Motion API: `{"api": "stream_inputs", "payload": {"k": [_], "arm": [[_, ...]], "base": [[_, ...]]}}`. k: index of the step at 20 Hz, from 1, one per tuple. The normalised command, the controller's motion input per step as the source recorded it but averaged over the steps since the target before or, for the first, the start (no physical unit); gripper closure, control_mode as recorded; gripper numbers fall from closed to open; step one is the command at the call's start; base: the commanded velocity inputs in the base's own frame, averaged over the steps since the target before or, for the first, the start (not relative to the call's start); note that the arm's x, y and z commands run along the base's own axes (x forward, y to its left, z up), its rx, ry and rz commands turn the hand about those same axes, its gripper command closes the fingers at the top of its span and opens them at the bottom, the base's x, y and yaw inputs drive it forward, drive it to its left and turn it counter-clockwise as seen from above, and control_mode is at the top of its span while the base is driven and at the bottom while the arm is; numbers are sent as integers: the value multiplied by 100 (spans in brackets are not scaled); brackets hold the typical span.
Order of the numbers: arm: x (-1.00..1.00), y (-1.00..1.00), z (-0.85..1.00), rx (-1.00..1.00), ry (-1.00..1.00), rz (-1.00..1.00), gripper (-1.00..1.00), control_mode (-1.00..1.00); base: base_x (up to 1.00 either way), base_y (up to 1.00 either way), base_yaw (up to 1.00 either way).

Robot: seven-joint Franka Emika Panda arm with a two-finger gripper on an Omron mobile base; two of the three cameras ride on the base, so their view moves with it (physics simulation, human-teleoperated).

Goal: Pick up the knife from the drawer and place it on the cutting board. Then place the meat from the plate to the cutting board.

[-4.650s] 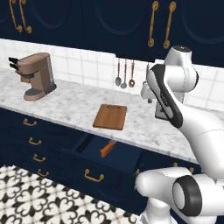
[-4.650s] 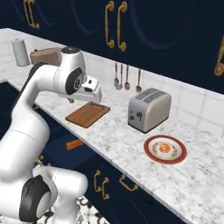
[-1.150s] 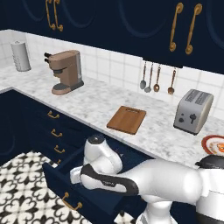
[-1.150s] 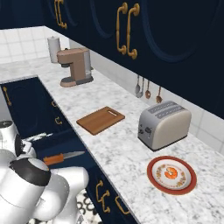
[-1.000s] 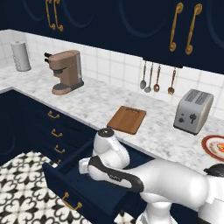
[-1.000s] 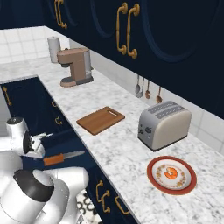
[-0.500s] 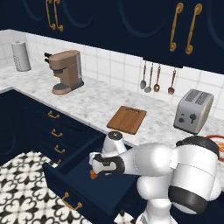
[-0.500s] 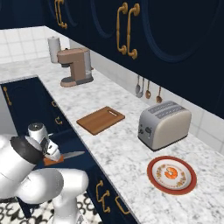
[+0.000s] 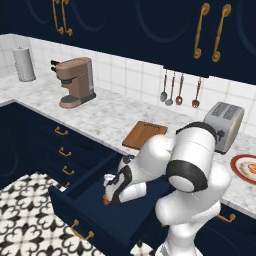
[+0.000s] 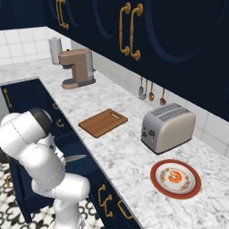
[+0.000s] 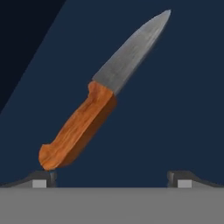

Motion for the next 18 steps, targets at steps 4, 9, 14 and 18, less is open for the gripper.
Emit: {"api": "stream_inputs", "payload": {"k": [4, 9, 14, 18], "arm": [[27, 6, -28, 0, 0, -9, -100, -100], [31, 20, -31, 0, 1, -5, -100, -100], [22, 44, 13, 3, -2, -1, -100, -100], [3, 51, 51, 8, -7, 0, -100, -100]], "base": [[0, 0, 0], [0, 0, 0], [0, 0, 0], [0, 0, 0]]}}
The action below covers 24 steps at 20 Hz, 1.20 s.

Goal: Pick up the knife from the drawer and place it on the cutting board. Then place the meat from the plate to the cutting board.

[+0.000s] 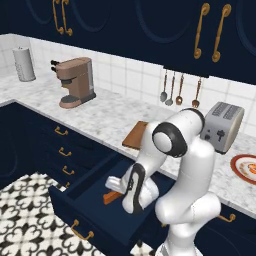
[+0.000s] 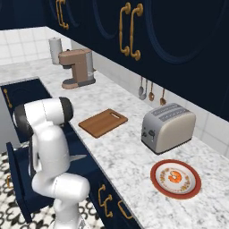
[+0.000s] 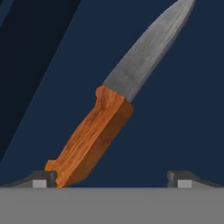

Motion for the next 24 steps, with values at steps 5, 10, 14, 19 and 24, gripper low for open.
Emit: {"api": "stream_inputs", "payload": {"k": [5, 10, 14, 19, 24], "arm": [[64, 50, 17, 2, -1, -6, -100, -100], [34, 37, -15, -2, 17, -10, -100, -100], [-66, -20, -43, -5, 21, -20, -100, -100], [6, -12, -33, -1, 4, -12, -100, -100], [14, 4, -38, 0, 15, -8, -100, -100]], "base": [[0, 0, 0], [0, 0, 0], [0, 0, 0], [0, 0, 0], [0, 0, 0]]}}
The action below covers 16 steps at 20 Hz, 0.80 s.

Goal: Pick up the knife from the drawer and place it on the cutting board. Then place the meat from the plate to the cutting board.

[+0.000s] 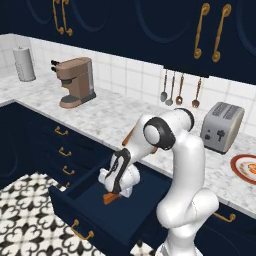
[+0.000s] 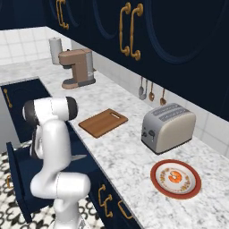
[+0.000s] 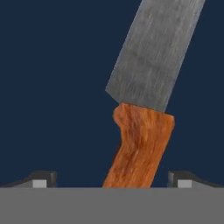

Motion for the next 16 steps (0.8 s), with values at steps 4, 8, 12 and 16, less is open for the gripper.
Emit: {"api": "stream_inputs", "payload": {"k": [4, 8, 12, 16], "arm": [[4, 6, -49, 0, 17, -10, -100, -100], [-21, 4, -9, 0, 6, -10, 100, -100], [-74, -9, 2, 0, -1, -13, 100, -100], [-87, -12, 49, 0, -11, -12, 100, -100]], "base": [[0, 0, 0], [0, 0, 0], [0, 0, 0], [0, 0, 0]]}}
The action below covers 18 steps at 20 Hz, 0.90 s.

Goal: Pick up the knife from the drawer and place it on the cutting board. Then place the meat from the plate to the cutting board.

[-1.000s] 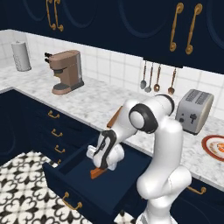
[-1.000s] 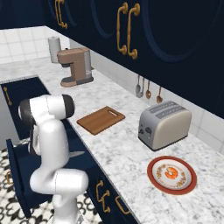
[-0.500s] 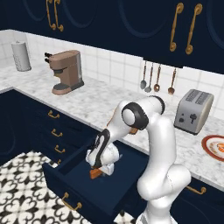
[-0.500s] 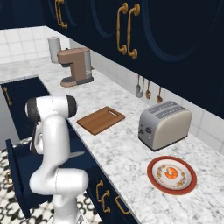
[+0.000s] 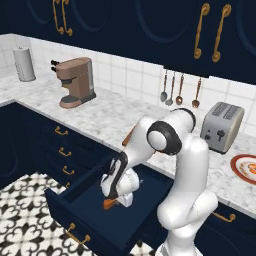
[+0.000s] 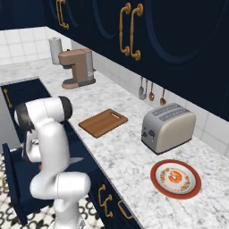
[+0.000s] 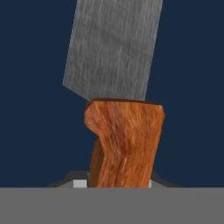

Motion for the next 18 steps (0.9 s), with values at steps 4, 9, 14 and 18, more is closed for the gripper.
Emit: {"api": "stream_inputs", "payload": {"k": [4, 9, 14, 18], "arm": [[-52, 13, 100, 7, -18, -5, 100, -100], [-30, 1, 100, 10, -6, -3, 100, -100], [-20, 2, 100, 6, 1, 0, 100, -100], [-4, 0, 100, 0, -2, -3, 100, -100]], "base": [[0, 0, 0], [0, 0, 0], [0, 0, 0], [0, 0, 0]]}}
